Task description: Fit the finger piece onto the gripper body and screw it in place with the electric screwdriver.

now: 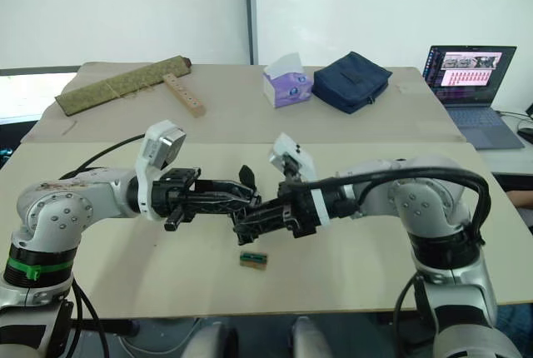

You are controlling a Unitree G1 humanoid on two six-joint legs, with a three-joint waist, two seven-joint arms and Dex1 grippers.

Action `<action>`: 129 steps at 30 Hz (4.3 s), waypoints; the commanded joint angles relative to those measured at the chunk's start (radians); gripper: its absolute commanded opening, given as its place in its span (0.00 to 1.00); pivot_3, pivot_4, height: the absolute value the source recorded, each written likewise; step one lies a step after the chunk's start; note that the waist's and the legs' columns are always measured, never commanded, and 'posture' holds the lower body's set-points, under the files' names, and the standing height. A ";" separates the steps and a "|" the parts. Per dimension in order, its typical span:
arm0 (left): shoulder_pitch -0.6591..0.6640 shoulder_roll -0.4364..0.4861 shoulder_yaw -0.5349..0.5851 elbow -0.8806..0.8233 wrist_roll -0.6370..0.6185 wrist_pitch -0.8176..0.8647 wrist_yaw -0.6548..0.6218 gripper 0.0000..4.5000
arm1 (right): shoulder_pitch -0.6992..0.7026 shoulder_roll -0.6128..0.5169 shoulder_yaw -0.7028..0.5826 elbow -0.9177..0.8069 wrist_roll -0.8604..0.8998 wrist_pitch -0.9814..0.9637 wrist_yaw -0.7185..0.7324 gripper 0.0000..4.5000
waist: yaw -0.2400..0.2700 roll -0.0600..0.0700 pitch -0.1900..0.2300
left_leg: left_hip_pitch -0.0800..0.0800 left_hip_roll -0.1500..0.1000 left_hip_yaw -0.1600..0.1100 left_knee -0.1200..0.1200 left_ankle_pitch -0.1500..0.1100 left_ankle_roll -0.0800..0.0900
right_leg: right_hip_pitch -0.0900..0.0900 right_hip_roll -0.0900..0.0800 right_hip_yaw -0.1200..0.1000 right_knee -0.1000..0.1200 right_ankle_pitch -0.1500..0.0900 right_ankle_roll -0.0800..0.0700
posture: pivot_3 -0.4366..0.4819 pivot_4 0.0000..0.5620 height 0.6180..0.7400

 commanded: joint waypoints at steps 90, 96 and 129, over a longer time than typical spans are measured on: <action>-0.082 -0.342 -0.224 1.160 0.999 -1.242 -0.322 0.51 | 0.210 0.264 0.172 0.372 -0.828 -1.036 0.199 0.08 | 0.024 0.002 -0.003 | 0.003 0.000 0.001 0.009 0.000 0.001 | 0.006 0.001 -0.002 0.004 0.001 0.001 | 0.48 0.27 1.00; -0.073 -0.338 -0.228 1.154 1.000 -1.242 -0.324 0.51 | 0.233 0.255 0.180 0.346 -0.816 -0.999 0.207 0.08 | 0.024 0.002 -0.004 | 0.003 0.000 0.001 0.009 0.000 0.001 | 0.006 0.001 -0.002 0.004 0.001 0.001 | 0.48 0.27 1.00; -0.020 -0.331 -0.237 1.090 0.983 -1.173 -0.335 0.51 | 0.186 0.286 0.209 0.421 -0.833 -1.007 0.216 0.08 | 0.018 0.007 -0.018 | 0.007 0.000 0.001 0.007 -0.001 0.002 | 0.009 0.001 -0.002 0.004 0.001 0.001 | 0.48 0.27 1.00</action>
